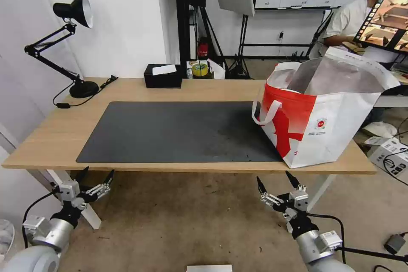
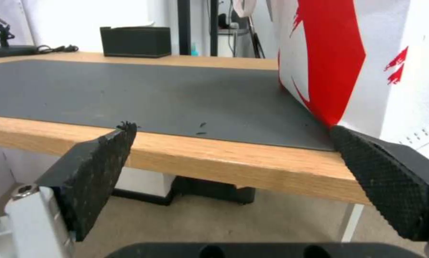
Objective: Pick up the trash from the table and place it into the takeout bag.
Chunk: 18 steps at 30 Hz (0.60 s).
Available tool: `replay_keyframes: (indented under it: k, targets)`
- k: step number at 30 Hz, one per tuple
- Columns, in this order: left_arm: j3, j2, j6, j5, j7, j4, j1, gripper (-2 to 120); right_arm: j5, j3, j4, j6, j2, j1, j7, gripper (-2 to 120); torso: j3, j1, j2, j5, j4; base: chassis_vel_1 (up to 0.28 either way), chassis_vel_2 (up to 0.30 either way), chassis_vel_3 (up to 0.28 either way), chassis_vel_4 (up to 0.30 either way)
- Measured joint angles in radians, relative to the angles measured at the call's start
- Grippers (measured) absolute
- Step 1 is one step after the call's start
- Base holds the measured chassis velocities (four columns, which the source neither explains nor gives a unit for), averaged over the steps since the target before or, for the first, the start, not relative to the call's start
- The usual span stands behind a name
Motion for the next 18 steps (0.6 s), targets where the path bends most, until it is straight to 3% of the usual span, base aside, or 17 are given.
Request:
replay_keyframes:
  k: [18]
  targets:
    - [0.003,0.003,0.002,-0.001,0.0,0.0,-0.003,100,0.0,0.0,0.0,0.0,0.0,0.0,0.0,100,0.0,0.0,0.0,0.0,0.0,0.0,0.0,0.0,0.0]
